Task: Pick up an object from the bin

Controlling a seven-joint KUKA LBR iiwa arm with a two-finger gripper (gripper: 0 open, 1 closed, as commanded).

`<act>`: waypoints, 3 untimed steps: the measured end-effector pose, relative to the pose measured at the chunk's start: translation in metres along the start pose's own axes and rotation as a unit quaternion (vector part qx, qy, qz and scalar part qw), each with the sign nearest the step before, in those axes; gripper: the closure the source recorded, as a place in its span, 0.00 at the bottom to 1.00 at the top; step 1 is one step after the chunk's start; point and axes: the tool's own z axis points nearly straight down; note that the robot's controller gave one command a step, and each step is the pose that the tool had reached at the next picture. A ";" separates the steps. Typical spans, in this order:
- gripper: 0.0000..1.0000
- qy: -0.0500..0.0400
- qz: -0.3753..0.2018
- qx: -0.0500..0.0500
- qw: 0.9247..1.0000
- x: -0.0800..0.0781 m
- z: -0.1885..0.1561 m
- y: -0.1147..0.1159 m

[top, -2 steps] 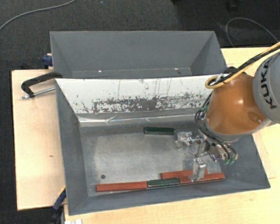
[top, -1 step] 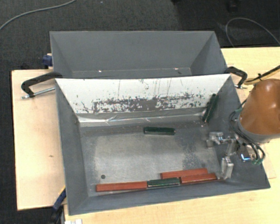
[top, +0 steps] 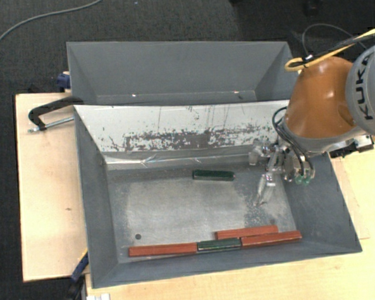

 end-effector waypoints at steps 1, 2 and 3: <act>0.00 0.006 0.017 0.001 1.000 -0.024 0.072 0.038; 1.00 0.004 0.019 0.002 1.000 -0.026 0.069 0.035; 1.00 0.003 0.030 0.001 1.000 -0.025 -0.080 0.066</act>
Offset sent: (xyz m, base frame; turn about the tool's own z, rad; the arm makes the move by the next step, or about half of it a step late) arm 0.0304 0.0296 -0.0689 0.0392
